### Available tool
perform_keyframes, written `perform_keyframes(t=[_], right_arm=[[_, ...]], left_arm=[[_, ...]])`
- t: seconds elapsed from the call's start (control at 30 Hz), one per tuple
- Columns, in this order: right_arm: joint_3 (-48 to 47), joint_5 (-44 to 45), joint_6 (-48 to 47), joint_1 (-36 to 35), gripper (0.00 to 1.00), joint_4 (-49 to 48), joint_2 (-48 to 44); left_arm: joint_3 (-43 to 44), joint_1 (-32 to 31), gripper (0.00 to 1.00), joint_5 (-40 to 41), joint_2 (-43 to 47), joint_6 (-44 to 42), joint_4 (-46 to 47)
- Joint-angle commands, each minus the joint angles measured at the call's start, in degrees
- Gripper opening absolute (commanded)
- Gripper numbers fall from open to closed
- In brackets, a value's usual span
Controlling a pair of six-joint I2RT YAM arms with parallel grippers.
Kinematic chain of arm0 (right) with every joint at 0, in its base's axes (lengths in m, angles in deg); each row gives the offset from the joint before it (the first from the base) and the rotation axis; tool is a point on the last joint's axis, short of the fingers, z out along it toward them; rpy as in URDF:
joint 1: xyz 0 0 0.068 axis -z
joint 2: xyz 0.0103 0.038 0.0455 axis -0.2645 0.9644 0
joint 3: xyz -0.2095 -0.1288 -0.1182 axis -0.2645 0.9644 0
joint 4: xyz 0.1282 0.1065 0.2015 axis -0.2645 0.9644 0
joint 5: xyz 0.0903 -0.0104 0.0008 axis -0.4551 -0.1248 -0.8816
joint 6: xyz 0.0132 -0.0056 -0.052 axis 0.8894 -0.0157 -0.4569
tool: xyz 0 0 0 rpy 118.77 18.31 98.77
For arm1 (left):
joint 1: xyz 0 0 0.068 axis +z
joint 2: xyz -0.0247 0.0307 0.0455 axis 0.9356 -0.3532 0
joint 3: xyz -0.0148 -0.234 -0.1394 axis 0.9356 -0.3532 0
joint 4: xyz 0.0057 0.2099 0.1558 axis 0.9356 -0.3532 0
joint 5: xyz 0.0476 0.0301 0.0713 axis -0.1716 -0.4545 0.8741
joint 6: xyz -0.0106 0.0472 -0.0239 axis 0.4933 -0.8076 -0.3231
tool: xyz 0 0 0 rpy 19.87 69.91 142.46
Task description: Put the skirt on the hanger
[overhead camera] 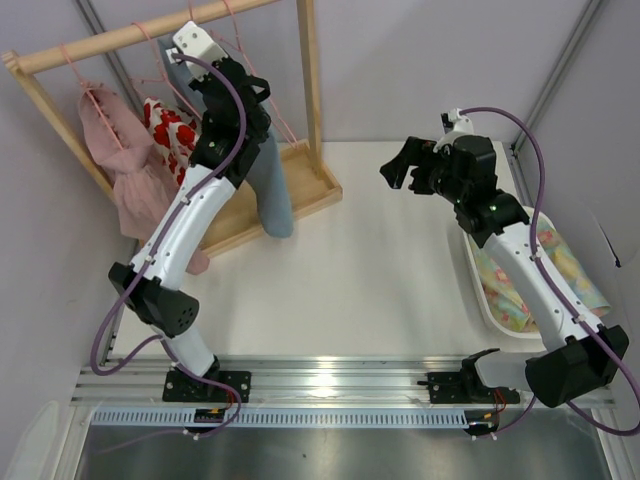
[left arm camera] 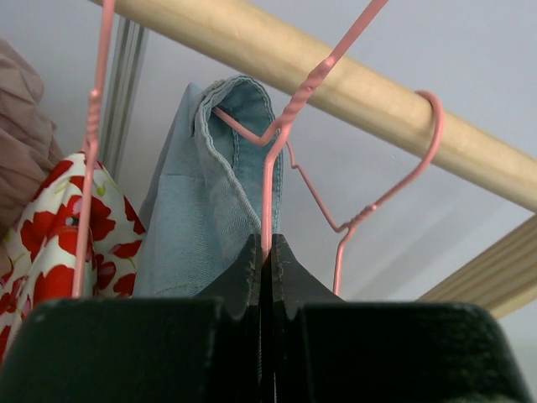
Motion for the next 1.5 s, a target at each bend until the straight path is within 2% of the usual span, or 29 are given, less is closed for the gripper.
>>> perform_keyframes(t=[0.0,0.47,0.57,0.7,1.0,1.03,1.13,1.17,1.27,1.3,1.33,1.37,1.47], right_arm=[[-2.90,-0.23,0.35,-0.10,0.89,-0.68,0.09],[-2.90,-0.23,0.17,-0.45,0.89,-0.94,0.71],[-2.72,-0.14,-0.27,-0.62,0.90,-1.03,0.71],[-2.55,1.35,-1.23,-0.53,0.99,-0.15,0.09],[-4.39,0.83,-1.24,1.13,0.99,3.01,-0.70],[-4.65,0.65,-1.06,1.22,0.99,3.54,-0.61],[-5.80,-1.10,-1.15,2.28,0.99,4.77,-0.26],[-6.15,-1.28,-1.15,2.54,0.99,5.03,-0.17],[-6.24,-0.58,-1.06,3.33,0.99,5.39,-0.87],[-6.33,0.46,-1.15,3.51,0.99,5.47,-1.40],[-6.41,1.00,-1.41,3.68,0.99,5.65,-1.84],[-6.50,1.44,-1.67,3.86,0.99,5.83,-2.28],[-6.59,3.37,-2.90,4.12,0.99,6.88,-4.30]], left_arm=[[4.09,1.70,0.00,-3.56,0.63,-0.64,3.26],[5.58,8.20,0.00,-11.29,-2.70,2.95,-5.08],[3.66,8.91,0.00,-12.96,-3.15,4.18,-6.93],[-1.61,9.00,0.00,-13.14,-1.92,5.59,-5.54],[-1.45,10.14,0.02,-14.45,-2.09,8.76,-8.69],[-1.71,10.14,0.05,-14.89,-1.92,8.67,-8.52],[-1.71,10.14,0.29,-15.77,-0.60,7.71,-8.43],[-1.53,10.14,0.49,-16.73,-0.16,7.27,-8.43],[-0.66,10.05,0.70,-19.36,2.38,5.60,-8.60],[-0.39,9.97,0.74,-20.16,4.13,4.38,-8.78],[0.22,9.62,0.95,-21.13,4.93,3.41,-8.69],[0.66,9.44,0.99,-22.62,5.98,2.35,-8.69],[1.54,8.56,0.99,-26.13,10.20,-0.73,-10.18]])
